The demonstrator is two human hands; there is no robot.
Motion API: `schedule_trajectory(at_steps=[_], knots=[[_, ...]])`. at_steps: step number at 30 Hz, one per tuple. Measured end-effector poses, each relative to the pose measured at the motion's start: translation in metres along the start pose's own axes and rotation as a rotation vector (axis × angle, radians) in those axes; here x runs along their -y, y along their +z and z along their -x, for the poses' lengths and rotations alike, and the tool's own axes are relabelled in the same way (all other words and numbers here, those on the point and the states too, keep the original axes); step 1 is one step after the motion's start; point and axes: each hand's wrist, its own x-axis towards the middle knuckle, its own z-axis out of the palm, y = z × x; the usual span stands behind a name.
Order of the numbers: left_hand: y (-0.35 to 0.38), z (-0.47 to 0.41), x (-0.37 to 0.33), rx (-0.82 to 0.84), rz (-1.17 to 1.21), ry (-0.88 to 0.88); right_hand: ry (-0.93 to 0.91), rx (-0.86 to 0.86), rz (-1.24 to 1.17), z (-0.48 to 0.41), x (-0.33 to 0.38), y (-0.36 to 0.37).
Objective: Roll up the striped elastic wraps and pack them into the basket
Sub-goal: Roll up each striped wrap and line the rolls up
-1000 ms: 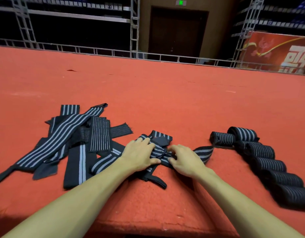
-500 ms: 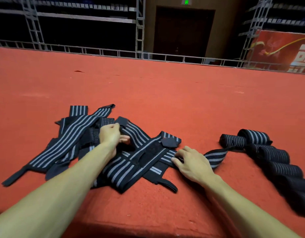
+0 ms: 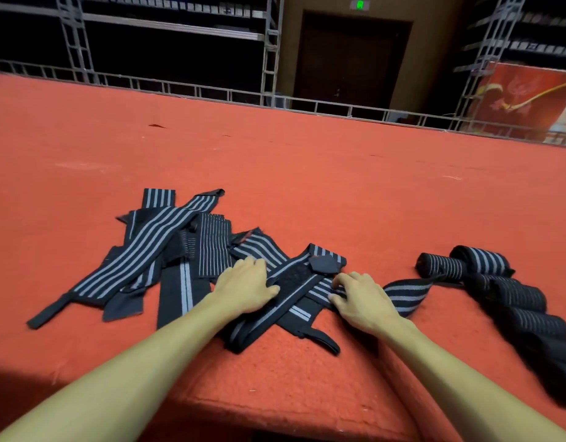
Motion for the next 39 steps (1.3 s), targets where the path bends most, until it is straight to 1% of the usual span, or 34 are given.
schedule_trajectory(at_steps=[2, 6, 8, 11, 13, 16, 18, 20, 21, 22, 25, 26, 27, 31, 33, 35, 36, 39], knots=[[-0.008, 0.002, 0.003, 0.024, -0.066, -0.014, -0.008, 0.003, -0.005, 0.002, -0.002, -0.001], [-0.027, 0.016, 0.016, 0.207, -0.051, -0.052, -0.008, 0.002, -0.016, 0.007, -0.001, -0.001], [-0.035, 0.024, 0.026, 0.257, 0.023, -0.060, -0.008, 0.022, -0.015, 0.010, 0.001, -0.004], [-0.049, 0.035, 0.034, 0.278, 0.261, -0.017, -0.013, 0.104, -0.048, 0.013, 0.004, -0.010], [-0.061, 0.043, 0.034, 0.231, 0.303, 0.030, -0.048, 0.108, -0.109, 0.016, 0.007, -0.016], [-0.075, 0.047, 0.026, 0.022, 0.262, 0.084, -0.169, 0.015, -0.256, 0.025, 0.021, -0.030], [-0.084, 0.050, 0.017, -0.083, 0.368, 0.104, -0.200, -0.035, -0.381, 0.030, 0.034, -0.042], [-0.092, 0.053, 0.007, -0.122, 0.532, 0.184, -0.163, -0.047, -0.496, 0.034, 0.041, -0.052], [-0.095, 0.056, 0.001, -0.093, 0.593, 0.233, -0.141, -0.053, -0.526, 0.034, 0.041, -0.056], [-0.098, 0.060, -0.005, -0.025, 0.629, 0.273, -0.112, -0.056, -0.528, 0.035, 0.038, -0.058], [-0.097, 0.071, -0.018, 0.345, 0.602, 0.296, -0.015, -0.041, -0.491, 0.040, 0.025, -0.062], [-0.091, 0.072, -0.021, 0.434, 0.591, 0.292, 0.013, -0.029, -0.472, 0.041, 0.019, -0.062], [-0.085, 0.072, -0.023, 0.474, 0.597, 0.289, 0.033, -0.019, -0.448, 0.042, 0.014, -0.061], [-0.071, 0.063, -0.032, 0.499, 0.711, 0.213, 0.046, -0.006, -0.404, 0.040, 0.000, -0.055], [-0.063, 0.051, -0.030, 0.450, 0.674, 0.191, 0.033, -0.007, -0.384, 0.033, -0.003, -0.052], [-0.054, 0.035, -0.022, 0.359, 0.547, 0.197, 0.010, -0.018, -0.374, 0.022, -0.006, -0.047], [-0.051, 0.026, -0.018, 0.350, 0.443, 0.216, -0.004, -0.020, -0.365, 0.016, -0.006, -0.045], [-0.042, 0.003, -0.006, 0.421, 0.081, 0.224, -0.047, -0.028, -0.290, -0.008, -0.003, -0.038]])
